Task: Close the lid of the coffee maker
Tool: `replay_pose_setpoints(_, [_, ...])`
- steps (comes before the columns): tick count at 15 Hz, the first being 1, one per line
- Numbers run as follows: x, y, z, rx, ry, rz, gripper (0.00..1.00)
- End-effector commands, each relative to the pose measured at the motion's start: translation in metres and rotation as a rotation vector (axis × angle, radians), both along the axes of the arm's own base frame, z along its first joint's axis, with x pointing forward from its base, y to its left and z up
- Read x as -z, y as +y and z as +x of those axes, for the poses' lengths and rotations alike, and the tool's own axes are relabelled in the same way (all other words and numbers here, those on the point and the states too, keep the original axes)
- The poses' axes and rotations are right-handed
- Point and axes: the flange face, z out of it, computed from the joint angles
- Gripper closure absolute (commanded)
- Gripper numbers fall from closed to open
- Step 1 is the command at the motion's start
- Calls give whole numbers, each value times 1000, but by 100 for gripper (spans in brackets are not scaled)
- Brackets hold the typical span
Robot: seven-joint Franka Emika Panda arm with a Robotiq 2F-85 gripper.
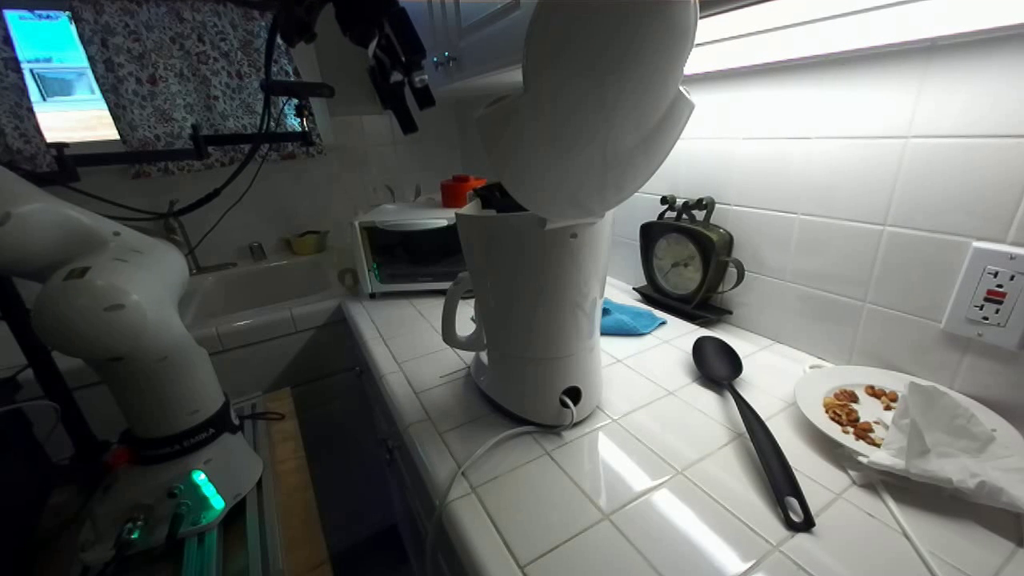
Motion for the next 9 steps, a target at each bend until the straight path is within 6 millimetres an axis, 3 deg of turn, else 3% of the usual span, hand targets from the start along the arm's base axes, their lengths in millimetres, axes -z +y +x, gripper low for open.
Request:
replay_pose_setpoints(1, [-8, -26, -20, 50, -21, -59, 0])
replay_pose_setpoints(9, [-19, -71, -49, 90, -65, -84, 0])
